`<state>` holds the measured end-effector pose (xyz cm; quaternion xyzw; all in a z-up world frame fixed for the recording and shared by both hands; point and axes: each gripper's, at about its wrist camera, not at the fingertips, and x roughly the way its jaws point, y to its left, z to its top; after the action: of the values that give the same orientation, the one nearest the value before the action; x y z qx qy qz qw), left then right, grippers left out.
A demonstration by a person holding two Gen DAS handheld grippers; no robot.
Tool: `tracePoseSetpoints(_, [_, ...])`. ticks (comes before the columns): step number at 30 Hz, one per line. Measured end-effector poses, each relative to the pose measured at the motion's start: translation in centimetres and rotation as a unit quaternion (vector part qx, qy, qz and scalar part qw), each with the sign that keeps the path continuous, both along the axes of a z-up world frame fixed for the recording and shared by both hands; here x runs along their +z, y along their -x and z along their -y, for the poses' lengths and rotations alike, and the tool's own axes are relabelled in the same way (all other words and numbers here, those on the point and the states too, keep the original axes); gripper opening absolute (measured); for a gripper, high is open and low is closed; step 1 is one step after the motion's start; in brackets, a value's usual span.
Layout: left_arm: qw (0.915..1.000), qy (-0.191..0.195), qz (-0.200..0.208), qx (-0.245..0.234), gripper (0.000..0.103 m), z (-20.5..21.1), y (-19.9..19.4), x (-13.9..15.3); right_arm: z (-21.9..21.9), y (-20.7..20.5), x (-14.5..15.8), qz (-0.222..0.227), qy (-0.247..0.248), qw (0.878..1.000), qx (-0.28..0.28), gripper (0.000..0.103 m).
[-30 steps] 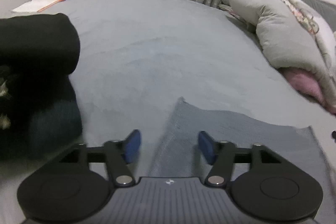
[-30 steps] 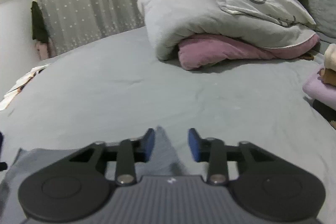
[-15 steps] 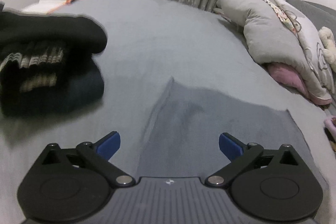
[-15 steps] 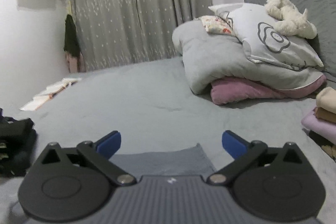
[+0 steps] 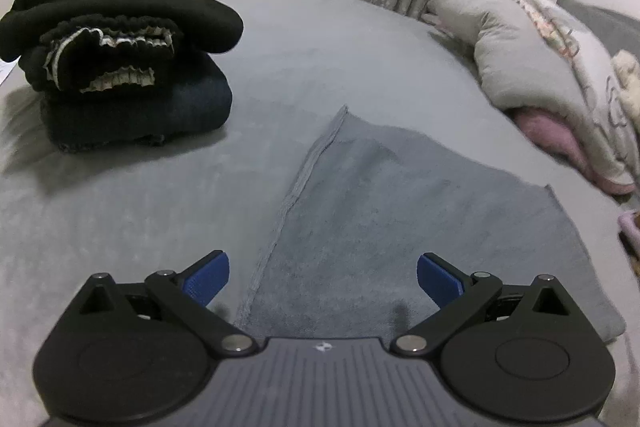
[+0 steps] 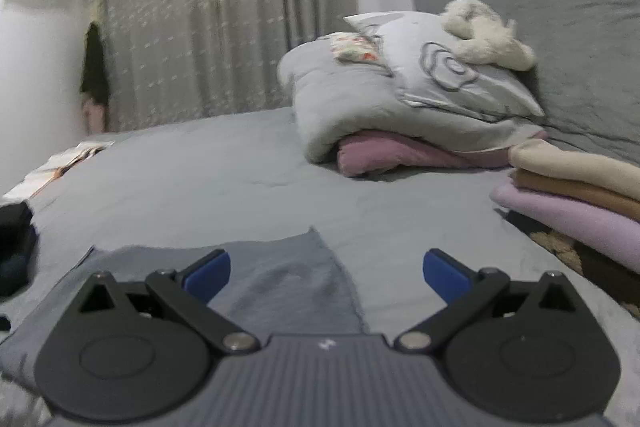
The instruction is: Fold clothes
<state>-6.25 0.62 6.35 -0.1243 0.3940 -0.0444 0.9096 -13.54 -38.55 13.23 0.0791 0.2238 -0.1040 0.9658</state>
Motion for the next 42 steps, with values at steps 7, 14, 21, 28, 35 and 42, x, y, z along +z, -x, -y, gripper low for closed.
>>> tracePoseSetpoints(7, [0.9998, 0.006, 0.000, -0.021, 0.100, 0.9, 0.4, -0.3, 1.6, -0.9, -1.6, -0.056, -0.027, 0.998, 0.020, 0.103])
tracePoseSetpoints(14, [0.9992, 0.029, -0.002, -0.028, 0.100, 0.8, 0.9, -0.2, 2.4, -0.5, -2.9, -0.118, -0.047, 0.991, 0.038, 0.103])
tracePoseSetpoints(21, [0.9997, 0.016, -0.014, -0.014, 0.101, 0.4, 1.0, -0.6, 1.3, -0.1, -3.8, -0.150, -0.017, 0.987, 0.059, 0.103])
tracePoseSetpoints(28, [0.9987, 0.023, -0.042, -0.019, 0.101, -0.2, 1.9, -1.2, 3.2, 0.8, -3.9, -0.161, -0.064, 0.982, 0.070, 0.103])
tracePoseSetpoints(35, [0.9984, 0.024, -0.051, -0.003, 0.101, -0.3, 2.3, -1.5, 5.5, 1.1, -5.0, -0.183, -0.166, 0.966, 0.077, 0.103])
tracePoseSetpoints(42, [0.9987, -0.009, -0.047, -0.019, 0.101, 1.4, 3.0, -1.4, 6.3, 0.8, -6.0, -0.200, -0.229, 0.950, 0.072, 0.103])
